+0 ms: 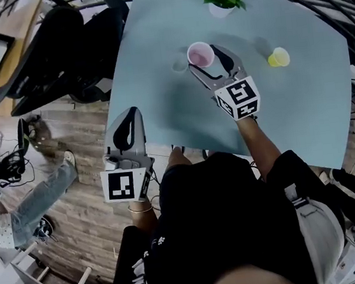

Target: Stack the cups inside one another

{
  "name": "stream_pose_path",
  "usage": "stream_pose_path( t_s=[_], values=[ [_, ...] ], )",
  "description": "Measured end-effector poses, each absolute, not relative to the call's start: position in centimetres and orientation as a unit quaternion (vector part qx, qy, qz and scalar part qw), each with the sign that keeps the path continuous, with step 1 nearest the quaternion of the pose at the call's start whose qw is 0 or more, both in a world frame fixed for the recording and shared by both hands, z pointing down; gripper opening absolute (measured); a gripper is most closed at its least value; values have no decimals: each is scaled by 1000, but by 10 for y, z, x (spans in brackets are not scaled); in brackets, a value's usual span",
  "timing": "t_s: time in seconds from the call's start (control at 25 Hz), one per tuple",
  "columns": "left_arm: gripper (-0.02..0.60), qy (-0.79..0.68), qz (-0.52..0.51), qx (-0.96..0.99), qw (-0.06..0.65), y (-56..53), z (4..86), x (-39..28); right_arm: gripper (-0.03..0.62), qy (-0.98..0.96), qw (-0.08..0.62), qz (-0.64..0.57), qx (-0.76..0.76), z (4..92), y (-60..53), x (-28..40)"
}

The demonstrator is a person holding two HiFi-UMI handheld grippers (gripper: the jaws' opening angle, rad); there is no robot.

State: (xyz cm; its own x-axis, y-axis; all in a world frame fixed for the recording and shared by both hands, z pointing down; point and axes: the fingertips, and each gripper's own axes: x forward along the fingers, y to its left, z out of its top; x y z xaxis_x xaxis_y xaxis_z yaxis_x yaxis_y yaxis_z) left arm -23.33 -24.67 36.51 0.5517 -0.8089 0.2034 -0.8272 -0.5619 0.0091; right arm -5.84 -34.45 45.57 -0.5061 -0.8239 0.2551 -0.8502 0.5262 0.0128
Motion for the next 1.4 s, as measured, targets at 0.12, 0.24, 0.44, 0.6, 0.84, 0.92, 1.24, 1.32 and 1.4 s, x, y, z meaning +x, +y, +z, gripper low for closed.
stream_pose_path(
  t_s=[0.12, 0.24, 0.44, 0.6, 0.84, 0.92, 1.24, 1.32, 1.4],
  values=[
    [-9, -474, 88, 874, 53, -247, 366, -245, 337, -873, 117, 52, 470, 455, -351, -74],
    [-9, -485, 88, 868, 56, -246, 367, -256, 337, -879, 120, 50, 459, 458, -356, -88],
    [-9, -504, 88, 857, 64, -245, 371, -274, 337, -884, 130, 53, 445, 469, -360, -103],
    [-9, -515, 92, 850, 67, -244, 373, -284, 337, -886, 139, 57, 439, 481, -361, -110],
    [-9, -519, 95, 847, 69, -245, 375, -287, 337, -885, 161, 61, 434, 498, -366, -113],
    [-9, -519, 95, 846, 69, -245, 376, -287, 337, -885, 167, 63, 431, 505, -367, -114],
    [-9, -523, 98, 844, 76, -247, 381, -291, 337, -883, 191, 69, 423, 526, -370, -117],
    [-9, -522, 99, 844, 73, -249, 380, -289, 337, -883, 196, 69, 421, 530, -371, -117],
    [-9, -521, 99, 844, 75, -249, 381, -287, 337, -883, 202, 70, 419, 534, -372, -117]
  ],
)
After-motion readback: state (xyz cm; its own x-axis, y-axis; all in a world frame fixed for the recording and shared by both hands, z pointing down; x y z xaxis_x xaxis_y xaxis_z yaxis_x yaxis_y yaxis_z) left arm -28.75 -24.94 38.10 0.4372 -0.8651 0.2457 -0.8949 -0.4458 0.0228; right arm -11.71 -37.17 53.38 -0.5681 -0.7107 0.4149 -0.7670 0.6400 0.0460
